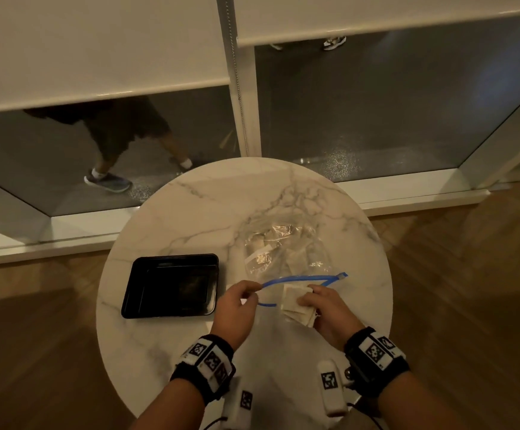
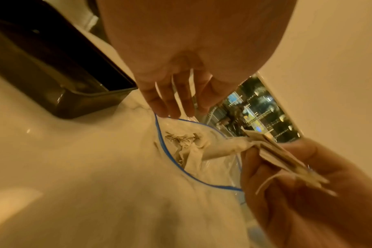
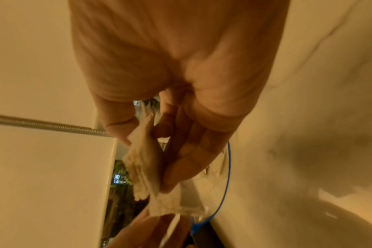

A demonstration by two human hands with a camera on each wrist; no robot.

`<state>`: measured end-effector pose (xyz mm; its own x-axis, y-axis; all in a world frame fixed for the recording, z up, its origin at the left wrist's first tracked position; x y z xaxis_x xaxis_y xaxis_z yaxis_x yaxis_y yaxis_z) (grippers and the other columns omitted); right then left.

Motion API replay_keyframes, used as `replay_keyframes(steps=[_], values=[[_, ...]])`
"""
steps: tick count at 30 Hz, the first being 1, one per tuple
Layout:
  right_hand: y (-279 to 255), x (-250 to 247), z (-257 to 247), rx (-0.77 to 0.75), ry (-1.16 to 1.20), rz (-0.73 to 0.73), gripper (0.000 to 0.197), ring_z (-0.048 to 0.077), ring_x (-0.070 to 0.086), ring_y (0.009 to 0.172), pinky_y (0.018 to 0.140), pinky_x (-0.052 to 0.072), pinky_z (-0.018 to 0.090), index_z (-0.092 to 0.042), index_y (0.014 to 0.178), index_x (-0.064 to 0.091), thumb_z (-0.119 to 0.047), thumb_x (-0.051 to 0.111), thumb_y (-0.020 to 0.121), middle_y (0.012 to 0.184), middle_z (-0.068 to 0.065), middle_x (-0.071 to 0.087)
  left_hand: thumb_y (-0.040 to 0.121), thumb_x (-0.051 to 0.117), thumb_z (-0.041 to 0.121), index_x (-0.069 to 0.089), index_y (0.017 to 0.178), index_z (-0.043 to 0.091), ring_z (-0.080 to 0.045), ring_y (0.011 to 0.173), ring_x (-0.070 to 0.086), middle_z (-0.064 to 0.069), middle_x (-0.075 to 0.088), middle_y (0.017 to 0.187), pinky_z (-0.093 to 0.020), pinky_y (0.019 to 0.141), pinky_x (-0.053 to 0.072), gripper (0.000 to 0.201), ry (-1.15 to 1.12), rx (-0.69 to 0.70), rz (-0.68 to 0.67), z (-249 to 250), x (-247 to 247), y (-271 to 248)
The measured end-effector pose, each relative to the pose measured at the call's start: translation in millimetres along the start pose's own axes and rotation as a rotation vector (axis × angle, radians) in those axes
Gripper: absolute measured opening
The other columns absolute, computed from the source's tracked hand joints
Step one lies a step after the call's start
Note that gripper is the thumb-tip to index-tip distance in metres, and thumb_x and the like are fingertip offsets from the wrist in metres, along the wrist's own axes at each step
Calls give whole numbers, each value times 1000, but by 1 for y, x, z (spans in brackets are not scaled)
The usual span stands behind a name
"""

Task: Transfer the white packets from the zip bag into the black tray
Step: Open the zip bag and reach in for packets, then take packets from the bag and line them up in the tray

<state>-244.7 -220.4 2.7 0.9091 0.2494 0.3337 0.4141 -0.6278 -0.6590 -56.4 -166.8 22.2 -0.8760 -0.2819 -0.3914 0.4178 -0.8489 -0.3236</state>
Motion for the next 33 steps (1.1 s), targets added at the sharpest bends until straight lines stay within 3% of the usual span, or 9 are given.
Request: replay_keyframes(steps=[2, 4, 8, 11, 15, 19, 24, 30, 33], values=[[-6, 8, -2, 1, 100, -92, 36, 36, 65, 94, 90, 52, 54, 7, 112, 65, 1, 62, 77, 103, 24, 69, 97, 58, 24, 73, 100, 20, -23, 99, 65, 0, 71, 103, -35, 84, 51, 16, -229, -229, -96, -9, 14, -10], [-13, 18, -7, -2, 146, -180, 46, 34, 67, 91, 76, 57, 45, 7, 118, 62, -3, 62, 73, 104, 24, 68, 100, 50, 41, 70, 111, 16, -27, 97, 67, -6, 70, 108, -40, 82, 53, 33, -406, -424, -203, -11, 33, -25], [-20, 28, -10, -28, 102, -188, 23, 27, 66, 81, 63, 56, 35, -1, 106, 61, 8, 52, 86, 92, 16, 68, 99, 48, 51, 70, 118, 14, -30, 97, 69, -13, 73, 106, -45, 84, 56, 48, -732, -590, -318, -1, 57, -47], [-19, 26, -8, -63, -36, -131, 21, 26, 64, 82, 61, 55, 36, -6, 104, 58, 8, 56, 88, 93, 15, 64, 97, 51, 49, 70, 121, 11, -29, 95, 69, -15, 71, 107, -44, 82, 56, 49, -855, -562, -368, 9, 61, -52], [-19, 27, -6, -61, -130, -123, 23, 26, 66, 84, 64, 55, 36, -7, 113, 59, -1, 62, 91, 98, 14, 66, 98, 58, 36, 69, 117, 13, -25, 91, 69, -9, 71, 98, -42, 84, 57, 31, -701, -437, -308, 5, 45, -50], [-19, 37, -3, -52, -137, -135, 27, 28, 67, 85, 65, 57, 39, -10, 114, 60, -4, 68, 89, 104, 16, 64, 93, 67, 26, 67, 119, 9, -23, 90, 65, -11, 69, 100, -33, 70, 55, 31, -614, -340, -253, -7, 23, -45], [-21, 72, 5, -25, -158, -211, 36, 31, 70, 86, 65, 56, 38, -10, 119, 58, -7, 73, 86, 104, 16, 67, 92, 69, 13, 67, 113, 0, -21, 81, 65, -12, 69, 94, -29, 66, 52, 25, -608, -224, -257, -8, -7, -44], [-15, 104, 17, -9, -202, -238, 34, 37, 71, 92, 67, 56, 39, -11, 117, 59, -4, 72, 86, 105, 19, 68, 92, 70, 16, 70, 111, 8, -16, 76, 65, -6, 71, 88, -29, 66, 54, 20, -493, -230, -187, -18, -45, -48], [-11, 130, 26, -8, -234, -248, 34, 35, 72, 88, 68, 56, 40, -11, 115, 60, -4, 74, 85, 102, 19, 69, 92, 70, 16, 68, 113, 11, -14, 75, 66, -4, 71, 88, -30, 66, 54, 22, -466, -240, -142, -30, -75, -50]])
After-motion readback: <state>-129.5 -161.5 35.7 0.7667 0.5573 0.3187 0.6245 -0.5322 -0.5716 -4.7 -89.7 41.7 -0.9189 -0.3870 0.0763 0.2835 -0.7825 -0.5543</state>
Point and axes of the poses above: each hand's wrist, its own y-axis towards the middle knuckle, its own x-axis out of the palm, z = x × y, the point moved 9 cm from there along y, towards the middle knuckle
